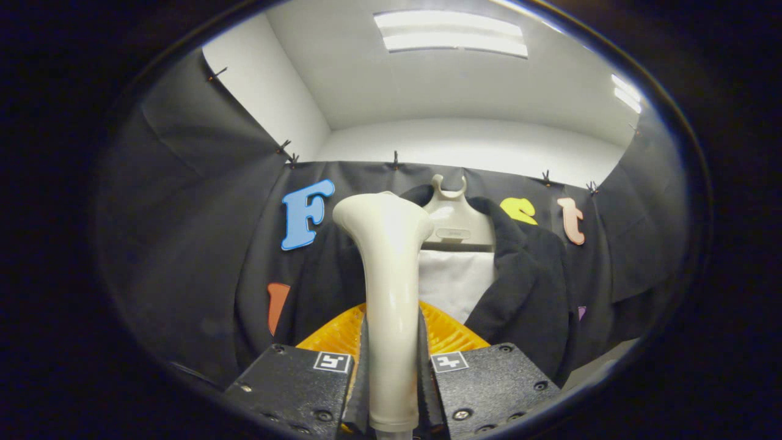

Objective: Iron the clothes twice with a garment steamer, once on the left side and once on the right side.

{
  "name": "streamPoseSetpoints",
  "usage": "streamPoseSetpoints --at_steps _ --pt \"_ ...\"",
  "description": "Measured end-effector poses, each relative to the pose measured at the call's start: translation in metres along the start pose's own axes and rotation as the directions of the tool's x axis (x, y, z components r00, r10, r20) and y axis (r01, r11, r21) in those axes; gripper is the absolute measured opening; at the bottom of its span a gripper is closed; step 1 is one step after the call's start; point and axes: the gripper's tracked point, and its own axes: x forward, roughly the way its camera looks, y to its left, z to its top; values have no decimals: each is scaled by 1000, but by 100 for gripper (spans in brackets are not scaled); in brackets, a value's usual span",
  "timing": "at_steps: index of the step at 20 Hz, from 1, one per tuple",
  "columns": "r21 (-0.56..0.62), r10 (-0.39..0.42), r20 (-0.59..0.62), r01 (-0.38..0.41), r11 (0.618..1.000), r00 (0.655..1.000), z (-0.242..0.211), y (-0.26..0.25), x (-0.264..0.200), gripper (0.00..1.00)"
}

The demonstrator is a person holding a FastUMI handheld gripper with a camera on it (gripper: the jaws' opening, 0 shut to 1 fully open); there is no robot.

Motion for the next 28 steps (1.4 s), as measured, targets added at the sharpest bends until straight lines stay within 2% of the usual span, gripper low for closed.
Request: streamPoseSetpoints --at_steps 11,28 --pt "-38 27 -109 -31 999 994 -50 10 -27 35" --pt "-52 -3 -258 -11 999 966 -104 -1 -80 35"
